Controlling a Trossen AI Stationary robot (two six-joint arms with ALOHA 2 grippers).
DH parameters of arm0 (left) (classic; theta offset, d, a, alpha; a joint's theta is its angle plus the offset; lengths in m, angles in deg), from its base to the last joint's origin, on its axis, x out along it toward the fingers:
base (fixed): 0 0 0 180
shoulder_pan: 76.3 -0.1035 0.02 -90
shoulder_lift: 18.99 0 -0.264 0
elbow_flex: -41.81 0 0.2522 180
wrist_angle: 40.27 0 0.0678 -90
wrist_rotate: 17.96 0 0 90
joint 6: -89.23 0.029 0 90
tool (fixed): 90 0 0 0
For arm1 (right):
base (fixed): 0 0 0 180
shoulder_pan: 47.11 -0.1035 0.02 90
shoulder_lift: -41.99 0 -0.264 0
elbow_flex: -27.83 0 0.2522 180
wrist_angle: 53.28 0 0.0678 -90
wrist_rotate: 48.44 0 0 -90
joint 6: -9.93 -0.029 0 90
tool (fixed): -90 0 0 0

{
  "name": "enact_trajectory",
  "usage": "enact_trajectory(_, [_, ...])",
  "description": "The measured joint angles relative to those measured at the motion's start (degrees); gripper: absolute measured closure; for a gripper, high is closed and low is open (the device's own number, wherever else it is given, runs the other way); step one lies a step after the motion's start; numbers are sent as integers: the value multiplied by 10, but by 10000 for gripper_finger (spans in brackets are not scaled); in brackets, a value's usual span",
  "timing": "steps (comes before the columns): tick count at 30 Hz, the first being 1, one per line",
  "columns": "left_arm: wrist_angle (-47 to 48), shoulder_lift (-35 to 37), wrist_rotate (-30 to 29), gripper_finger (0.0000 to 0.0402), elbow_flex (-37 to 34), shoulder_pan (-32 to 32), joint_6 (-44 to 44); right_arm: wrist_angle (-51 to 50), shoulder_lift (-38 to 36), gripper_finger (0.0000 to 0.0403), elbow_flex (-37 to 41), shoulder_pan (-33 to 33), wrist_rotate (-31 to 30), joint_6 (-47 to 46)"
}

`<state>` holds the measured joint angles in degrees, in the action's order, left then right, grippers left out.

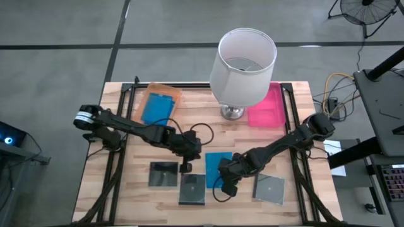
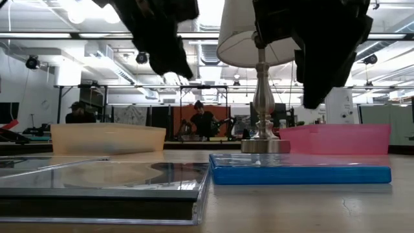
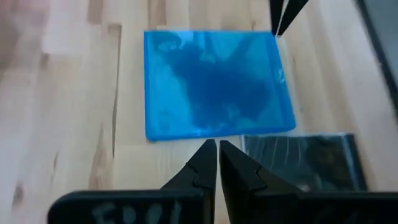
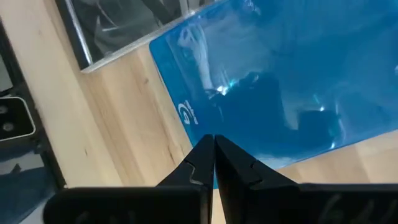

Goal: Pick & place jewel cases by type
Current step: Put the blue cd case into the orange bin

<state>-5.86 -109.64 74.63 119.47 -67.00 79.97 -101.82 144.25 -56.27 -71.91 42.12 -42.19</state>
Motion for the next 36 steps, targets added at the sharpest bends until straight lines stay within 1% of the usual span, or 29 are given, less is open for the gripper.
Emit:
enact_trajectory(7, [-18,-51,31,401,17,-10,17,-6,10,394,5,-12,-5,-52])
enact_trajectory(12, [-16,-68,56,401,15,-12,-33,-31,10,394,16,-12,-21,-105])
enact_trajectory(20, [-9,-70,57,401,14,-9,-72,-47,-4,394,33,-12,-35,-149])
enact_trajectory(24, [-10,-71,71,401,1,-5,-93,-78,-26,394,36,-14,-57,-169])
enact_trajectory(27, [-9,-72,73,401,-10,5,-87,-101,-51,394,40,-15,-83,-189])
enact_trajectory(31, [-16,-72,69,401,-14,15,-47,-92,-89,394,58,-14,-96,-209])
enact_trajectory(36, [-16,-85,58,401,-14,14,-41,-52,-130,393,106,-15,-98,-250])
